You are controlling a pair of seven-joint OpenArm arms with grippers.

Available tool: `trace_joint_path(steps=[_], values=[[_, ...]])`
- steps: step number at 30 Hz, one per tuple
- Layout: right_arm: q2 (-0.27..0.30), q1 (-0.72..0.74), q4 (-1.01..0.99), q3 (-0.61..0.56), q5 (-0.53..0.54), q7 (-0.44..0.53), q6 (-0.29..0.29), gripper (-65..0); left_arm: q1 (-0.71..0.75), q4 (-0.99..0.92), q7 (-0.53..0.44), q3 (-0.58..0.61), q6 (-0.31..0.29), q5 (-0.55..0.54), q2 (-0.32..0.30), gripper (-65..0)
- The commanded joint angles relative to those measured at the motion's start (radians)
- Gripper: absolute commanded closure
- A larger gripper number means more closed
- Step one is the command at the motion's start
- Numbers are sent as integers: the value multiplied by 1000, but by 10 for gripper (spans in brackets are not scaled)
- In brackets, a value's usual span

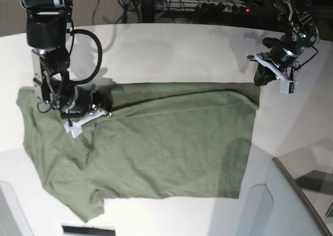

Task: Layout the t-shirt on the table in an organized manner, then fold the t-shirt properly
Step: 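Drag the sleeve with the right gripper toward the collar edge, then grasp the shirt edge with both grippers and lift it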

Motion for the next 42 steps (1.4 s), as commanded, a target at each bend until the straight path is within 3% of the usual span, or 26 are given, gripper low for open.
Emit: trace_joint_path(steps=[1,10,14,21,23,25,28,31,34,38,42], values=[[4,37,5,1,17,11,9,-2,-6,22,-22,-7,-9,-14,-15,0],[-9,155,-100,1,17,25,9,-2,14,22,-23,-7,-9,-18,-17,0],[-9,218,-185,-8,16,98,10,-2,14,21,-23,-7,-9,-18,-17,0],[29,293,-252,-183,22,283,38,-2,10,16,-23,-8,-9,-12,-17,0],[46,288,-173,-201,23,270,85,0,10,21,-23,-2,-9,-11,-17,0],[72,242,-47,-191,25,212,96,0,8,25,-23,3,-9,-11,-14,0],[81,115,214,-126,22,134,62,0,5,25,-23,4,-9,-18,-11,0],[81,-2,369,-106,17,115,21,0,-16,22,-22,65,-9,-11,-12,0],[83,-60,392,-105,17,115,21,0,-33,16,-20,135,-5,-11,-14,0],[84,-92,400,-105,17,115,21,0,-67,10,-19,199,96,-11,-14,0],[84,-101,401,-105,17,112,21,0,-87,5,-19,227,113,-11,-12,0]])
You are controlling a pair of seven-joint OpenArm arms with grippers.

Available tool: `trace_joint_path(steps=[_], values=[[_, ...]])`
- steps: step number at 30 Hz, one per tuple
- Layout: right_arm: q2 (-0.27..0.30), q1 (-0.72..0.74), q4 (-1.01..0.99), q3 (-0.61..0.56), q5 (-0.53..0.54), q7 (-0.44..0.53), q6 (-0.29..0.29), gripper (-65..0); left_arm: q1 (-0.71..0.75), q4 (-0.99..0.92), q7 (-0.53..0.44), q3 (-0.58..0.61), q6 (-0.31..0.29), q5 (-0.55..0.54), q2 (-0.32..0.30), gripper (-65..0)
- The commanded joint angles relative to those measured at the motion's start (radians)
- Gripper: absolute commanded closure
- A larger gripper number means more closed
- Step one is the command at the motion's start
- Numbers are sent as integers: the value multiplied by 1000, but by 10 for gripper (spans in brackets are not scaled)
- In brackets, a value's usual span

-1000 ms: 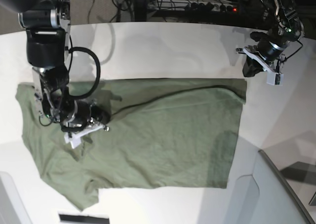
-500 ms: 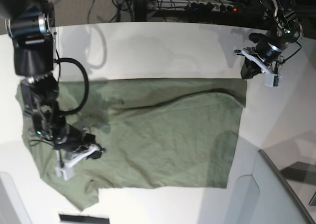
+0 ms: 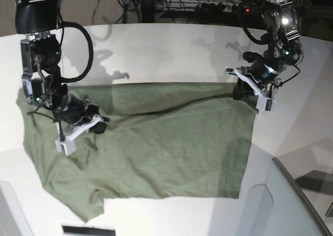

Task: Layout the t-shirt on the table in an organized manner, then fold the t-shirt properly
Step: 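Grasp the shirt edge with both grippers and lift it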

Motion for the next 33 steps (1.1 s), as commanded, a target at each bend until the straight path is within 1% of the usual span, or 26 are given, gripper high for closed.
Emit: trace_joint_path(steps=[1,4,5,8,10,22,26,30,33], values=[[9,16,16,4,15,15,9,0,-8,15,-20,-2,-1,-11,-8,0],[9,8,16,4,16,15,9,0,-36,-1,-17,-10,0,-11,-5,0],[9,8,16,4,16,15,9,0,-44,-20,-17,-10,11,-11,-5,0],[9,7,16,4,19,15,9,0,-48,-67,-17,-12,94,-14,-11,0],[9,7,16,5,18,15,9,0,-45,-79,-20,-12,112,-21,-11,0],[9,5,15,5,16,13,9,0,-51,-156,-23,-13,140,-21,-5,0],[32,5,15,5,23,13,9,0,-93,-192,-23,-8,140,-21,-3,0],[35,5,15,5,21,13,9,0,-128,-209,-22,1,140,-21,0,0],[37,-1,15,5,18,13,9,0,-157,-231,-20,1,140,-11,15,0]])
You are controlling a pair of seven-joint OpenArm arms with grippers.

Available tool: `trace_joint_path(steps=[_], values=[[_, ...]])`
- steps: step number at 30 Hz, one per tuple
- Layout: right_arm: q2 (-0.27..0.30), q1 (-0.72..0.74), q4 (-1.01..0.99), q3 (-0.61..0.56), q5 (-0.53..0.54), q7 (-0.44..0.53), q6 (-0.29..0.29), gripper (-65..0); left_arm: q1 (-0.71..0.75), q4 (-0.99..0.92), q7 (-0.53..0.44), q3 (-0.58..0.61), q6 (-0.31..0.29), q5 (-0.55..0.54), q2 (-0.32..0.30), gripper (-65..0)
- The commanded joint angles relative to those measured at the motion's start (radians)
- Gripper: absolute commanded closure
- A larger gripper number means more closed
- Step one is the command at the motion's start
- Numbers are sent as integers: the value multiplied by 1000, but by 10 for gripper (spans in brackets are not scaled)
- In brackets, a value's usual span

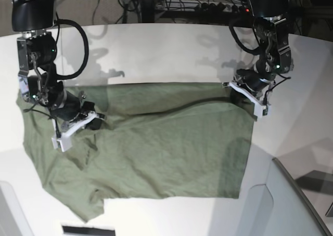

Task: Layout the t-shirt on the table in an organized manner, then fold the t-shirt properly
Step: 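Grasp the shirt edge with both grippers and lift it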

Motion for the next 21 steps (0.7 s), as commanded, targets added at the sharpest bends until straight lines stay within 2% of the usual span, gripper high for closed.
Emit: trace_joint_path(steps=[1,7,10,16,19,21], values=[[9,13,15,3,10,18,9,0,-20,1,-21,-2,-2,-11,-5,0],[10,13,13,3,8,18,9,0,-95,-82,-25,-3,-2,-11,-4,0],[38,12,12,3,15,18,9,0,-132,-93,-25,-14,-2,-13,-4,0],[47,-10,21,6,15,23,9,0,-188,-151,-31,-14,-2,-13,-16,0],[30,-60,65,141,16,25,6,-5,-174,-122,-62,-15,-2,-22,-27,0],[-34,-96,108,307,31,18,6,-9,-116,-36,-59,-57,-2,-22,-30,0]])
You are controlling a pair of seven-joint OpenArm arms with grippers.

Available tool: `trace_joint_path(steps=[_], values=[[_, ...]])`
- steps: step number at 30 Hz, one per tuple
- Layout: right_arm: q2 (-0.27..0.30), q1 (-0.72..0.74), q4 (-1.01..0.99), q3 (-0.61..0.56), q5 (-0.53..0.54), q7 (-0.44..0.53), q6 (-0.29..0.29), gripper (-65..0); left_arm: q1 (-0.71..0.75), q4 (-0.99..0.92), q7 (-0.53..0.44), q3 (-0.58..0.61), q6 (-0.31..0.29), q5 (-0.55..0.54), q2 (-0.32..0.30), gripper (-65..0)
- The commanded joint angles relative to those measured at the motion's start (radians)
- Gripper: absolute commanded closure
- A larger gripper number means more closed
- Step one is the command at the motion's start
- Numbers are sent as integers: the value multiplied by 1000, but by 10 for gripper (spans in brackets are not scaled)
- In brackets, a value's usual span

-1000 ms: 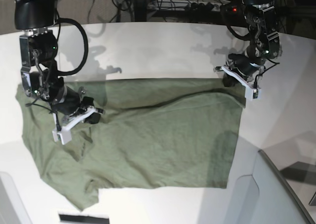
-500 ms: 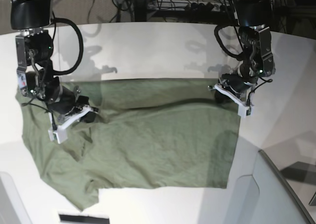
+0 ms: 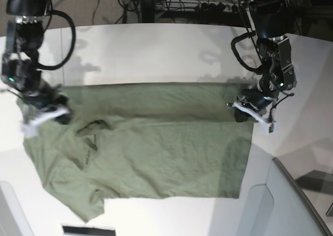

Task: Layout the t-shirt on the table in an organized manner, then fold the t-shirt properly
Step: 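Grasp the shirt edge with both grippers and lift it, then pull the held shirt edge toward the robot with both grippers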

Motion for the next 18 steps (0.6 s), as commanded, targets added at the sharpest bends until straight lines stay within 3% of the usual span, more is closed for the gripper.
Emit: trace_joint_path(steps=[1,3,4,9,10,12,15,16,18], values=[[-11,0,36,66,25,13,11,-11,21,71,-26,-48,-2,-16,-18,0],[-22,-13,58,167,31,-22,11,-59,91,151,-26,-108,-5,-16,-15,0],[-18,-13,58,198,31,-56,11,-120,125,183,-26,-134,-5,-16,-17,0],[-25,-10,24,394,33,-160,11,-522,251,259,-26,-217,-6,-16,-35,0],[-38,-11,7,443,35,-160,11,-569,272,262,-26,-231,-6,-17,-35,0],[-65,-3,-44,542,33,-160,12,-578,300,260,-26,-251,-6,-17,-35,-5],[-62,29,-156,601,30,-165,15,-548,326,249,-26,-283,-6,-63,-30,-304],[-44,35,-202,601,31,-162,15,-540,338,240,-26,-280,-6,-106,-33,-375],[-21,63,-295,600,33,-162,17,-528,346,205,-26,-269,-6,-198,-44,-438]])
